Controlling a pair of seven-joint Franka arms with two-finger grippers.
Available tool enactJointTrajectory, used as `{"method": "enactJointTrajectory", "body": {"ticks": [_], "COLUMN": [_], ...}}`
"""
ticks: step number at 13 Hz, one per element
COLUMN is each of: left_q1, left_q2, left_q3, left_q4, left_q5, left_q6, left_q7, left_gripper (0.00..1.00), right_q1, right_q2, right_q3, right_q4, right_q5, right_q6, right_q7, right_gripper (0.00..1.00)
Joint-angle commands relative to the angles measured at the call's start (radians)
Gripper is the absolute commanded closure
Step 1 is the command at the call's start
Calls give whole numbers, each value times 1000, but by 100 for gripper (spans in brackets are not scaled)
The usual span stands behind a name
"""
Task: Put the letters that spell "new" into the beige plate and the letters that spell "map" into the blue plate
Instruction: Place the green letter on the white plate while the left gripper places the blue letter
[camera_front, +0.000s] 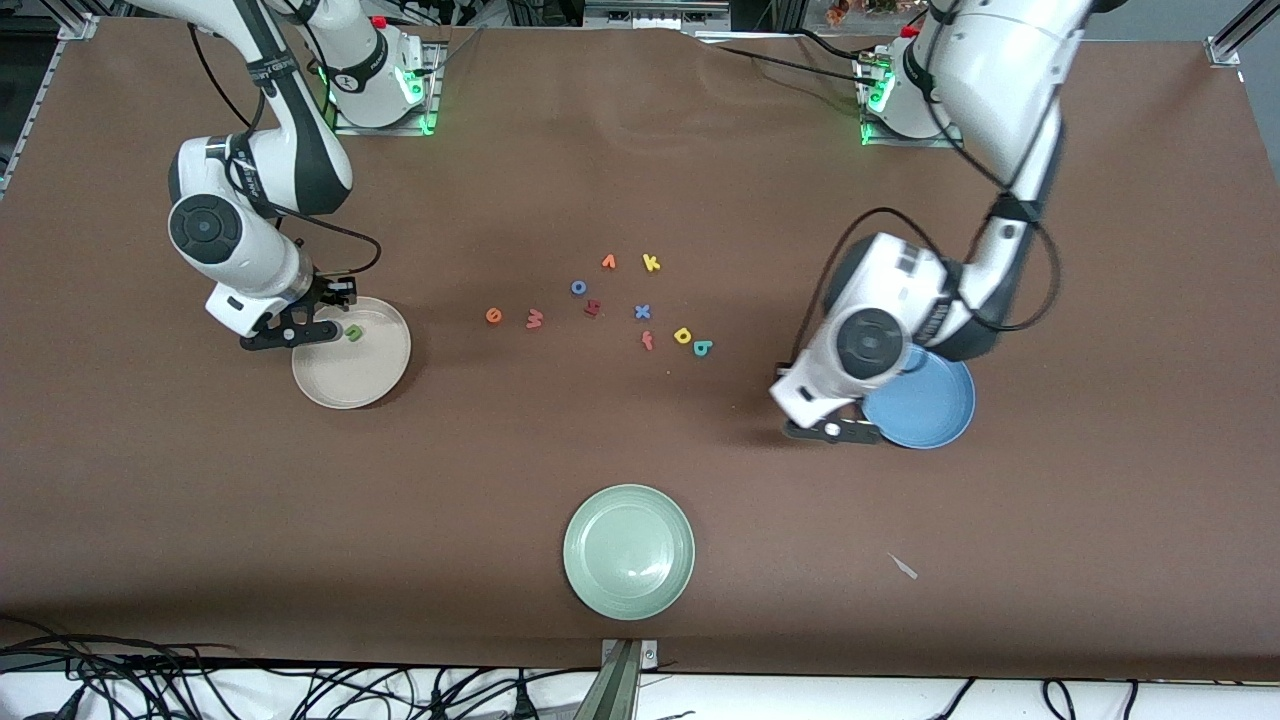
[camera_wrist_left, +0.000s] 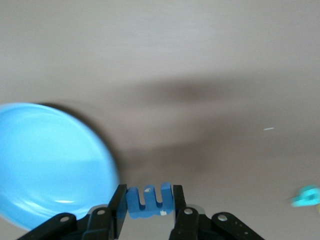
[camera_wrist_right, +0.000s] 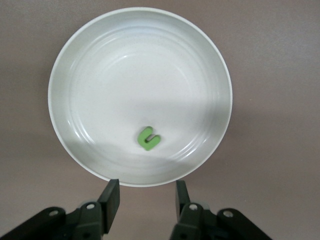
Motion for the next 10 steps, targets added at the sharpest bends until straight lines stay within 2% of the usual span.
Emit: {"method": "enactJointTrajectory", "body": {"ticks": [1, 3, 4, 5, 7, 10], "left_q1": [109, 124, 138, 147, 150, 143], "left_q2": [-36, -36, -34, -36, -34, -54], "left_q3": [-14, -14, -15, -15, -15, -21], "left_q4": [-79, -124, -171, -215, -227, -214], "left_q5": [24, 91, 130, 132, 133, 123], "left_q6": [7, 42, 100, 169, 187, 156], "left_q7": [179, 184, 184, 184, 184, 187], "left_gripper": [90, 88, 81, 68, 0, 0], "right_q1": [3, 3, 2, 2, 3, 9], "right_q2": [-27, -33, -33, -33, -21, 23], "right_q3": [14, 46, 82, 123, 220, 292], "right_q4": [-17, -17, -17, -17, -13, -13], "right_q5": [6, 10, 10, 10, 10, 10], "right_q6": [1, -1, -2, -1, 15, 90], "right_q7": [12, 62, 111, 193, 365, 525], "right_gripper": [44, 44, 44, 44, 44, 44]}}
